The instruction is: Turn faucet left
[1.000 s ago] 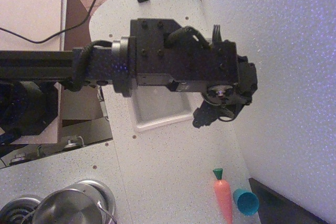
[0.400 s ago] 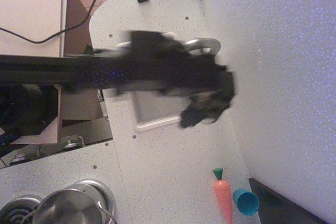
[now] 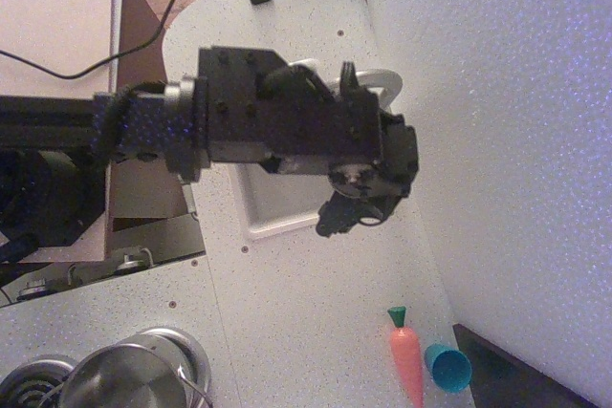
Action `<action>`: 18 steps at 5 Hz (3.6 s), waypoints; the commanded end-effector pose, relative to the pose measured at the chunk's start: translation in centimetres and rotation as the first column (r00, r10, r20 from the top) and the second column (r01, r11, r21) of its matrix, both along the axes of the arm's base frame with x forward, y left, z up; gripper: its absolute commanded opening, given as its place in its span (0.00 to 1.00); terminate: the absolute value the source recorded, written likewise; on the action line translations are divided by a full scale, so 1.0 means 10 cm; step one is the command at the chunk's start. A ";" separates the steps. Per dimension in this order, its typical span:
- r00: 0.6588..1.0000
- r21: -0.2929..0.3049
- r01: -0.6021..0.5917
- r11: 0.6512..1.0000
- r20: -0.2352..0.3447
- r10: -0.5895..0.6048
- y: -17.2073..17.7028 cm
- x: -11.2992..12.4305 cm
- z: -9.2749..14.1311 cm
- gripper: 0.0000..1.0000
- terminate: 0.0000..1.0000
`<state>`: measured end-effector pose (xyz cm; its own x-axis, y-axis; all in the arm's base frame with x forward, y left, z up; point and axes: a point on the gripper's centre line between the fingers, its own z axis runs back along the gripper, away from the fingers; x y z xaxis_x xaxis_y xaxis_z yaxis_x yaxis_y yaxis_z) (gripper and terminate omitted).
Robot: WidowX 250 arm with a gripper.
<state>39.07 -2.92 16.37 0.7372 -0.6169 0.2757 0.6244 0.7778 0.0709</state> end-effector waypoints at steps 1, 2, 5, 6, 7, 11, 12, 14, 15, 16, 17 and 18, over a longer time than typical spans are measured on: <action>0.994 -0.087 -0.104 0.991 0.036 0.108 0.33 0.08 0.01 1.00 0.00; 0.990 0.002 -0.121 0.993 0.075 0.120 0.73 0.03 -0.01 1.00 0.00; 0.995 0.041 -0.087 0.995 0.050 0.085 1.20 -0.21 0.15 1.00 0.00; 0.997 0.067 -0.083 0.994 0.004 0.083 1.24 -0.18 0.06 1.00 0.00; 0.991 0.036 -0.132 0.991 -0.033 0.133 1.36 -0.12 -0.01 1.00 0.00; 0.871 -0.032 -0.440 0.898 -0.261 0.417 1.38 -0.37 0.07 1.00 0.00; 0.843 0.092 -0.477 0.874 -0.233 0.484 1.30 -0.48 0.08 1.00 0.00; 0.801 0.136 -0.499 0.856 -0.304 0.516 1.30 -0.48 0.05 1.00 0.00; 0.817 0.079 -0.488 0.869 -0.307 0.487 1.24 -0.50 0.02 1.00 0.00; 0.793 -0.212 -0.599 0.772 -0.288 0.537 1.24 -0.51 0.13 1.00 0.00; 0.775 -0.465 -0.629 0.623 -0.314 0.549 1.39 -0.41 0.37 1.00 0.00; 0.780 -0.560 -0.559 0.611 -0.105 0.617 1.75 -0.40 0.63 1.00 1.00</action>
